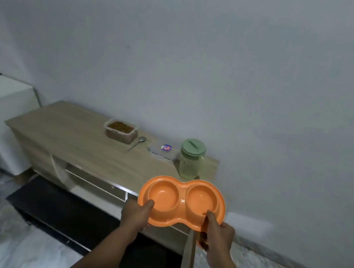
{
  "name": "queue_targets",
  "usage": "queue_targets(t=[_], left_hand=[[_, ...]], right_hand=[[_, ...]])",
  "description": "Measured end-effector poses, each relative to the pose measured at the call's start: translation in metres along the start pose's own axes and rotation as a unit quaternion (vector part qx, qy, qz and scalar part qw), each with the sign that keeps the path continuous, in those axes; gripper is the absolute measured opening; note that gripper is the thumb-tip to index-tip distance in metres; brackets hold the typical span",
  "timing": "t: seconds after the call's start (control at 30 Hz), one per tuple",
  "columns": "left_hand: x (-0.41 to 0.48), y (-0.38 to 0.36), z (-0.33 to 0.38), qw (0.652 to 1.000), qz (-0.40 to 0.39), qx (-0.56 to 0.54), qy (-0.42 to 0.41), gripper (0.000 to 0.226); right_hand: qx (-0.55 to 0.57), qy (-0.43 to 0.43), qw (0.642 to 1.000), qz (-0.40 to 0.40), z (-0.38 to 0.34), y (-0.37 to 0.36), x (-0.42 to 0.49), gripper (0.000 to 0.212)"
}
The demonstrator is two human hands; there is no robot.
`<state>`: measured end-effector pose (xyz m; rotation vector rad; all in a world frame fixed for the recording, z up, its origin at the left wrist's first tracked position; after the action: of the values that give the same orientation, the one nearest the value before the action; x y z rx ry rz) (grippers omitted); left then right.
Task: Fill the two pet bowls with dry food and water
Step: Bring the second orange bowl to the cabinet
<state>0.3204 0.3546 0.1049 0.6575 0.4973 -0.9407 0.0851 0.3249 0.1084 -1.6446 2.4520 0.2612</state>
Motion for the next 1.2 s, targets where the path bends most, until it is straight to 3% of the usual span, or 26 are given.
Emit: queue_targets(t=[0.07,0.17,0.3,0.47,0.63,0.8,0.97,1.03,1.13,1.2], left_hand=[[0.022,0.035,0.004,1.0,0.027,-0.008,-0.002,0.044],[0.051,0.074,0.014,0.998,0.055,-0.01,0.0,0.047],[0.102,0.114,0.033,0.998,0.065,0.01,0.001,0.036],[0.186,0.145,0.063,0.997,0.056,0.043,0.007,0.041],[0.247,0.163,0.084,0.996,0.054,0.07,0.018,0.045],[0.293,0.167,0.099,0.995,-0.007,0.096,0.036,0.04],[0.324,0.177,0.123,0.987,-0.027,0.156,0.014,0.037],[0.33,0.18,0.128,0.984,-0.042,0.175,0.004,0.041],[0.343,0.187,0.133,0.969,-0.083,0.233,0.01,0.044],[0.352,0.191,0.139,0.954,-0.104,0.28,0.006,0.047]], right_hand=[[-0.013,-0.003,1.0,-0.026,0.006,-0.039,-0.006,0.059],[-0.007,-0.007,0.999,-0.05,0.006,-0.087,-0.014,0.043],[-0.003,-0.031,0.998,-0.058,0.025,-0.155,-0.008,0.066],[-0.031,-0.038,0.996,-0.078,0.029,-0.231,0.019,0.041],[-0.096,-0.054,0.992,-0.07,0.046,-0.287,0.037,0.072],[-0.152,-0.06,0.986,-0.033,0.061,-0.316,0.054,0.077],[-0.183,-0.052,0.982,-0.008,0.047,-0.338,0.049,0.04],[-0.191,-0.048,0.98,0.003,0.045,-0.339,0.047,0.036],[-0.211,-0.056,0.976,0.018,0.051,-0.347,0.046,0.041],[-0.23,-0.061,0.971,0.033,0.075,-0.347,0.055,0.057]])
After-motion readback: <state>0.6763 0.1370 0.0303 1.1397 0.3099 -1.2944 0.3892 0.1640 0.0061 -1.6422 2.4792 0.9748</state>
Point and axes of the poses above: each hand's wrist, its own x-axis towards the middle knuckle, its own y-axis out of the back of the hand, z = x × y, the point moved 3 cm from there along x, towards the middle knuckle, and after that the axes turned 14 degrees about y, right-handed, at the moved point
